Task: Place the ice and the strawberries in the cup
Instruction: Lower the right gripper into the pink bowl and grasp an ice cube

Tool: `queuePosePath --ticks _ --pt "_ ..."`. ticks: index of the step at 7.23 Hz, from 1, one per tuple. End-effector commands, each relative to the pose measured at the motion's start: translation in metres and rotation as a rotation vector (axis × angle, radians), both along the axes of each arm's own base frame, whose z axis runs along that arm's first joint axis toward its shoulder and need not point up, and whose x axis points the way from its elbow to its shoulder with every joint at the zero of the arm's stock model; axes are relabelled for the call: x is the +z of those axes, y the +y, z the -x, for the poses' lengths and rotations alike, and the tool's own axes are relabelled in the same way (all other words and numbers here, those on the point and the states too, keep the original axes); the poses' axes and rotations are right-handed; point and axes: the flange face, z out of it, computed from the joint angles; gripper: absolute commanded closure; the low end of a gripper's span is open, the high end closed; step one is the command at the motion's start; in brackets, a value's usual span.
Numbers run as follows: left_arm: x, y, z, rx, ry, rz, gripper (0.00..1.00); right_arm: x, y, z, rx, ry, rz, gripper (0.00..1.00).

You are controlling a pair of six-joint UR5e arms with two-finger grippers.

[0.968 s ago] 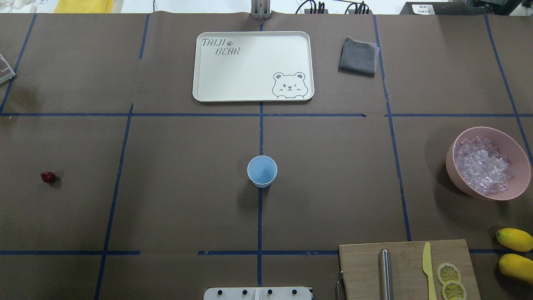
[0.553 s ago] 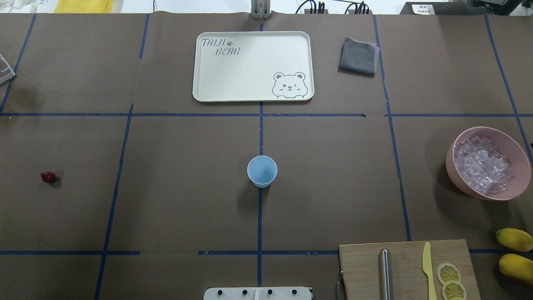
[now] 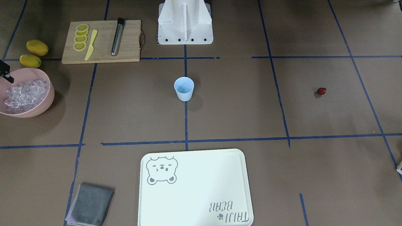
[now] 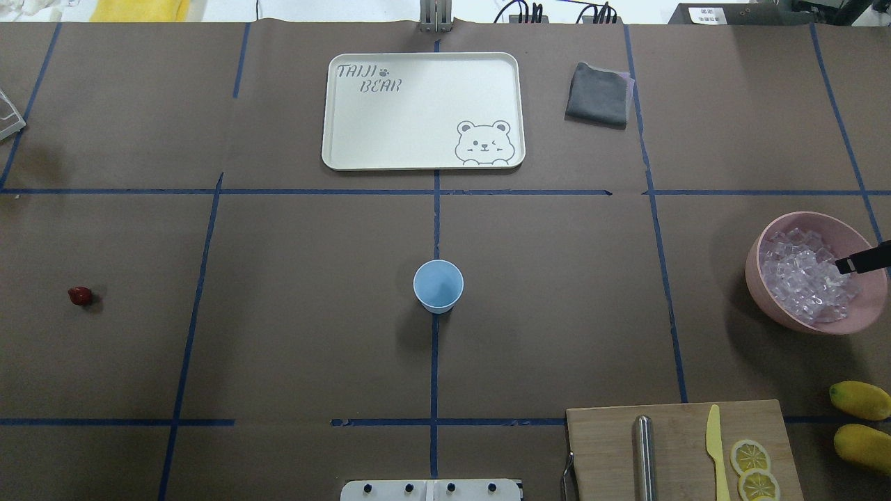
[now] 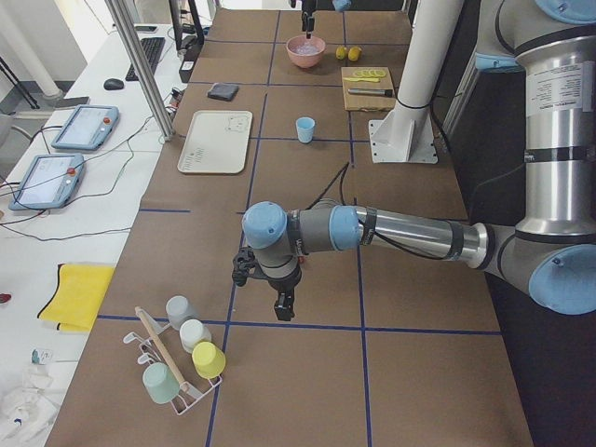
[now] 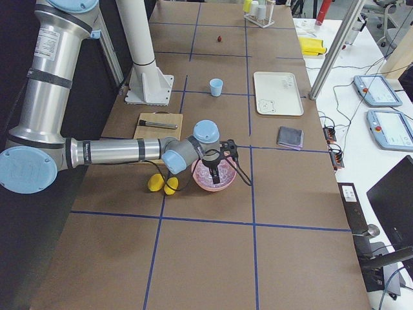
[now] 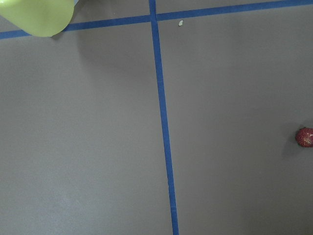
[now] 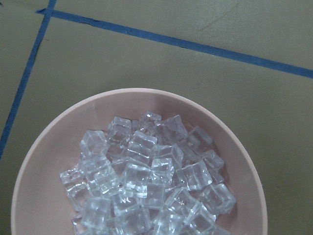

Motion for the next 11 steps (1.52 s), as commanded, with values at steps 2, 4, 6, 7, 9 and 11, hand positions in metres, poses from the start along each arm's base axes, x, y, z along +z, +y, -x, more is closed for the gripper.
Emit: queuePosePath --ticks 2,4,6,7,9,11 --pt "0.004 0.000 0.000 0.000 0.000 0.007 0.00 0.008 0.007 0.017 0.002 0.046 -0.014 0.12" --pt "0.004 0.000 -0.001 0.002 0.000 0.007 0.00 0.006 0.008 0.025 -0.014 0.044 -0.018 0.12" --pt "0.004 0.000 -0.001 0.002 0.000 0.007 0.00 0.007 0.010 0.029 -0.027 0.045 -0.017 0.13" --pt "0.004 0.000 -0.001 0.002 0.000 0.007 0.00 0.008 0.010 0.030 -0.026 0.048 -0.017 0.21" --pt "0.004 0.000 -0.001 0.002 0.000 0.007 0.00 0.009 0.009 0.029 -0.022 0.057 -0.016 0.68" --pt "0.004 0.000 0.000 0.000 0.000 0.007 0.00 0.009 0.010 0.028 -0.022 0.057 -0.015 0.93"
